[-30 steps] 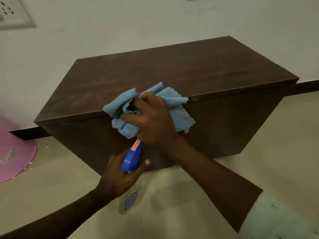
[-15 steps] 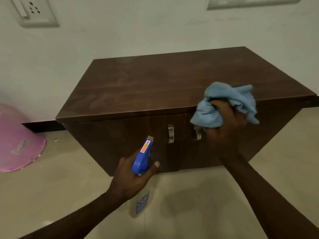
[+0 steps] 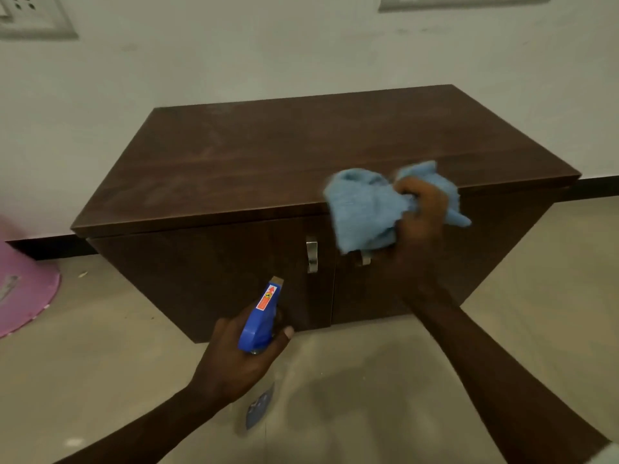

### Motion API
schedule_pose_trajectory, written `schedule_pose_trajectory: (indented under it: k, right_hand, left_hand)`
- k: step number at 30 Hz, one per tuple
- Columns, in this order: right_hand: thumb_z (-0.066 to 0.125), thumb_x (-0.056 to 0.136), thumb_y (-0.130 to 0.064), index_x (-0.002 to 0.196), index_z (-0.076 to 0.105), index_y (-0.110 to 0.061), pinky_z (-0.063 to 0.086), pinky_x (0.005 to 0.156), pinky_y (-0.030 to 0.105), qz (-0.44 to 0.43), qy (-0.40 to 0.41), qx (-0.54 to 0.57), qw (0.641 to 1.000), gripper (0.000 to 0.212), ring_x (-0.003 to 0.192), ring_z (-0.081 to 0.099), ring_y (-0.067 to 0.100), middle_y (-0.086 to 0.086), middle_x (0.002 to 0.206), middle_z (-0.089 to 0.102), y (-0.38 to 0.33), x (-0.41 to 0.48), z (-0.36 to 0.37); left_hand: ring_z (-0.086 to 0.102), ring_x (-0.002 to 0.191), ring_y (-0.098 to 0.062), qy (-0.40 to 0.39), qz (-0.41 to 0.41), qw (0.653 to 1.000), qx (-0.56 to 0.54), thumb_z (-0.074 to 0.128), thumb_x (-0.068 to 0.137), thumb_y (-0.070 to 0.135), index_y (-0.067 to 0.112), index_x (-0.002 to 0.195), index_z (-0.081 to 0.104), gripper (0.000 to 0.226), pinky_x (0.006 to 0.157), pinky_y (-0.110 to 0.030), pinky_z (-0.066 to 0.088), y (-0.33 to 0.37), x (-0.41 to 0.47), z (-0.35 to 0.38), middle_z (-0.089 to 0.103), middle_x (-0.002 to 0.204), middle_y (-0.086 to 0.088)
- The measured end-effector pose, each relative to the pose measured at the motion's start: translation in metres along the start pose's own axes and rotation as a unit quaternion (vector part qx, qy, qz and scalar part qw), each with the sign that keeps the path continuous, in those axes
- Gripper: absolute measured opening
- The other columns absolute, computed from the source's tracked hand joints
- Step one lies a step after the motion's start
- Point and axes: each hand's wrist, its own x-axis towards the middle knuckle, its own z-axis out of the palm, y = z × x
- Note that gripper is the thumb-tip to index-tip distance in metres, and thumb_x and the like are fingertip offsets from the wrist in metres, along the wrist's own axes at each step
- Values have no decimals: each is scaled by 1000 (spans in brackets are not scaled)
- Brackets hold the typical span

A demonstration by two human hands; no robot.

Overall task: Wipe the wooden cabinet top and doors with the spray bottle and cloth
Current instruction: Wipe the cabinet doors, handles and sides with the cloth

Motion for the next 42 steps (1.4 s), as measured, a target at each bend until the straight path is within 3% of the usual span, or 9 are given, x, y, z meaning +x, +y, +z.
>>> schedule_pose_trajectory:
  k: [2, 5, 10, 16, 22, 30, 36, 39, 42]
  right_hand:
    - [68, 84, -8, 115, 44, 1, 43, 98, 26, 130, 120, 22, 984, 40, 116, 54, 15, 0, 125, 52, 26, -16, -14]
    - [59, 88, -12, 99, 55, 8, 40, 87, 13, 262, 166, -38, 950, 23, 90, 59, 15, 19, 95, 62, 37, -40, -13]
    - [61, 89, -9, 91, 52, -22, 45, 81, 20, 250, 162, -69, 952, 16, 82, 53, 1, -19, 85, 51, 36, -38, -28]
    - [55, 87, -10, 84, 56, -8, 41, 74, 6, 352, 94, -43, 930, 4, 73, 51, -4, -1, 82, 57, -10, -2, -36]
    - [65, 86, -6, 85, 54, -11, 40, 70, 8, 410, -22, -24, 911, 12, 75, 54, 1, 1, 83, 58, -62, 48, -74]
    - [55, 92, -1, 102, 55, -21, 40, 78, 1, 371, -49, -12, 927, 22, 85, 56, -11, -18, 89, 55, -136, 185, -117]
    - [54, 89, -8, 119, 55, -15, 50, 80, 29, 418, -122, -12, 900, 30, 76, 51, -6, -10, 92, 55, -173, 273, -142]
    - [48, 86, -32, 119, 54, -25, 53, 82, 37, 387, -115, -22, 915, 34, 85, 60, 4, -3, 99, 63, -184, 310, -156]
    - [52, 83, -16, 119, 45, -39, 52, 71, 34, 411, -187, -34, 892, 43, 83, 60, 15, -10, 95, 59, -195, 354, -170]
  left_hand:
    - [57, 58, -14, -4, 1, 1000, 1, 51, 66, 79, 31, 77, 54, 49, 55, -19, 44, 1, 2, 5, 58, 62, 3]
    - [55, 59, -7, -18, 3, 1000, 15, 50, 68, 72, 32, 76, 52, 40, 61, -20, 37, 5, 6, 12, 52, 58, 9]
    - [54, 56, -12, -55, 59, 997, -2, 54, 76, 65, 35, 82, 53, 31, 58, -16, 37, 27, 22, 25, 54, 61, 8]
    - [51, 71, -12, -50, -1, 999, -18, 61, 78, 56, 33, 79, 51, 25, 64, -19, 39, 94, 35, 25, 54, 68, 6]
    - [52, 49, -23, -3, -11, 995, -101, 65, 76, 48, 34, 78, 55, 18, 53, -44, 51, 172, 58, -24, 55, 57, -6]
    - [52, 49, -18, 10, -58, 993, -105, 66, 78, 45, 27, 72, 53, 24, 52, -33, 48, 273, 82, -119, 53, 55, -2]
    - [51, 49, -4, 16, -38, 998, -57, 68, 83, 38, 31, 72, 49, 23, 49, -12, 41, 339, 106, -184, 51, 53, 7]
    - [53, 53, -8, 21, -21, 998, -57, 65, 83, 43, 30, 76, 49, 22, 52, -14, 43, 374, 117, -217, 53, 59, 5]
    - [56, 56, -16, 47, -15, 997, -60, 65, 82, 48, 23, 79, 51, 28, 59, -26, 49, 401, 136, -243, 57, 63, -1]
